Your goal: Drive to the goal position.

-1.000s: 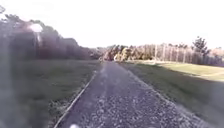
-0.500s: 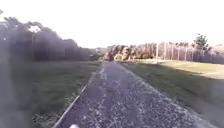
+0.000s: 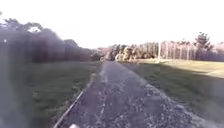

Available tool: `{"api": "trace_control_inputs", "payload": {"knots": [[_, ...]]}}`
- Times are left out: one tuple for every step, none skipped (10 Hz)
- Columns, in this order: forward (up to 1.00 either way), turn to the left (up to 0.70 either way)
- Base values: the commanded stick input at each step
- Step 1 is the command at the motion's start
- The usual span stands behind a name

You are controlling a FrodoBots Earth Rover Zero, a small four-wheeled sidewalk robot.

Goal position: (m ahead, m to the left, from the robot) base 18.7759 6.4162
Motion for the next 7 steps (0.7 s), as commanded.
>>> {"api": "trace_control_inputs", "payload": {"knots": [[0.65,0.00],[0.65,0.00],[0.66,0.00],[0.67,0.00],[0.68,0.00],[0.68,0.00],[0.70,0.00]]}}
